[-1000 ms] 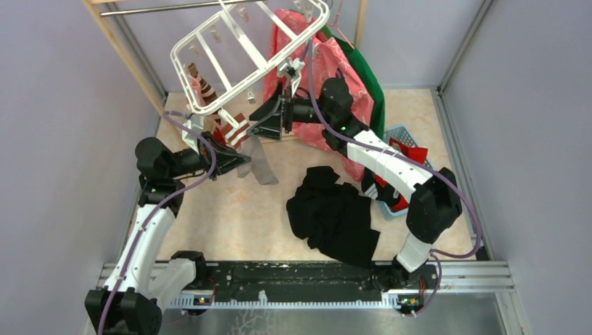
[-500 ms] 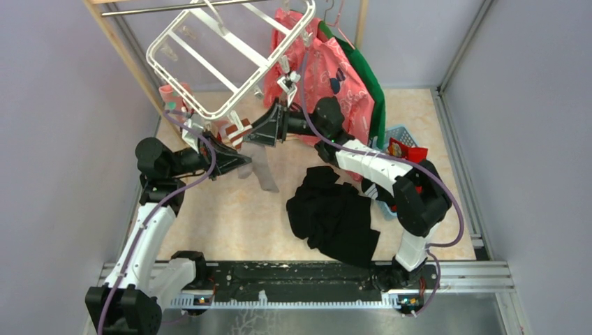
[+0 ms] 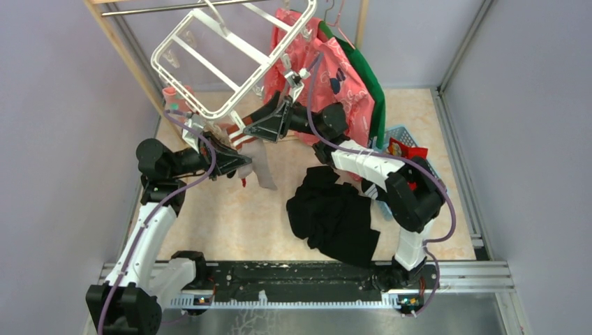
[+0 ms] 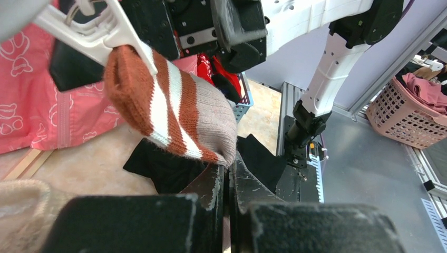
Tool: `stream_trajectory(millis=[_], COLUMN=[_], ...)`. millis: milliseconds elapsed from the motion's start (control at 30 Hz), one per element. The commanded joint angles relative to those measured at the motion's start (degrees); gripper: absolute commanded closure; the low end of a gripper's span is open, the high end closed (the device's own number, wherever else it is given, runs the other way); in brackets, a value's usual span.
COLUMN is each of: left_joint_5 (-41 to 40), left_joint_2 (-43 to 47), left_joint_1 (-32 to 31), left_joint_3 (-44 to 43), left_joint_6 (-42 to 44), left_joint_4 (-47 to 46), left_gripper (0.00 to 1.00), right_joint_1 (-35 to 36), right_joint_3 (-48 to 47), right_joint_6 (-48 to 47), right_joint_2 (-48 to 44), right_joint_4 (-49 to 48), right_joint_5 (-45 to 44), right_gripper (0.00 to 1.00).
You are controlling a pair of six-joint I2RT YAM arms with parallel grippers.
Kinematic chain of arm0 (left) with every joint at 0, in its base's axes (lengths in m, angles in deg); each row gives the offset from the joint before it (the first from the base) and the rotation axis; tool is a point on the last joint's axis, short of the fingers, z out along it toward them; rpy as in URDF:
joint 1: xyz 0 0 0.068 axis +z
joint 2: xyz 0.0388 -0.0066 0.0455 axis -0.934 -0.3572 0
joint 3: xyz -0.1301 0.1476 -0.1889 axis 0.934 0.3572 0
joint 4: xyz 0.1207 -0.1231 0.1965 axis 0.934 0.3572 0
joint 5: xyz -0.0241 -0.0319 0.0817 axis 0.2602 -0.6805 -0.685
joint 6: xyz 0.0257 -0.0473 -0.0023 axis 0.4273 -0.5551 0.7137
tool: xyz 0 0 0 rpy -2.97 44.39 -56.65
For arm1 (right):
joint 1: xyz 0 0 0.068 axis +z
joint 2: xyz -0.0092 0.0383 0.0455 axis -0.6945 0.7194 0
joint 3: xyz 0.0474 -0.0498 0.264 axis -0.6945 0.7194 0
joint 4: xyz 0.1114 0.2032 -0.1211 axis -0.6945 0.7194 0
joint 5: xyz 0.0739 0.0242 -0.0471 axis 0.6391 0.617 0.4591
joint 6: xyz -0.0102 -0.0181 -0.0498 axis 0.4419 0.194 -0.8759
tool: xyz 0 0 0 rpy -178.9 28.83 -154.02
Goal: Remove the socks clipped to the hanger
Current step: Remove the sock from the hanger.
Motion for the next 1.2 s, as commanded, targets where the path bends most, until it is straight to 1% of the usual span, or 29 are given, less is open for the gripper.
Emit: stream_trajectory(millis=[0, 333, 433, 533, 600, 767, 867, 1167], left_joint_5=[1.2, 1.0, 1.0, 1.1, 1.1, 1.2, 0.9, 0.6], left_joint_2=[-0.1, -0.4, -0.4, -0.4, -0.3, -0.3, -0.1, 0.0], left_joint_1=[0.0, 0.0, 0.0, 0.0, 0.0, 0.0, 0.0, 0.0], left_joint_3=[0.3, 0.3, 0.2, 0.2, 0.2, 0.2, 0.2, 0.5], left_joint_6=[0.2, 1.1, 1.4, 1.6, 1.7, 2.0, 2.7, 3.8], left_joint_4=[-2.3, -1.7, -1.3, -1.1, -0.9, -0.7, 0.0, 1.1], left_gripper=[1.0, 1.0, 1.0, 1.0, 1.0, 1.0, 1.0, 1.0], right_joint_1=[0.1, 1.3, 1.6, 1.9, 1.9, 2.0, 2.0, 2.0], right_joint_3=[-6.8, -14.4, -15.4, -15.8, -15.7, -16.1, -16.8, -19.2], right_joint_6=[3.8, 6.3, 6.8, 7.3, 7.2, 5.5, 5.7, 9.3], right_joint_2=[2.8, 7.5, 8.5, 9.1, 9.2, 9.5, 10.0, 10.5], right_joint_4=[-5.7, -3.4, -2.4, -2.4, -2.4, -0.8, -1.3, -4.3], right_joint_5=[0.2, 0.9, 1.3, 1.5, 1.6, 1.5, 1.7, 1.8], right_gripper=[0.23, 0.26, 0.29, 0.35, 0.37, 0.34, 0.35, 0.45])
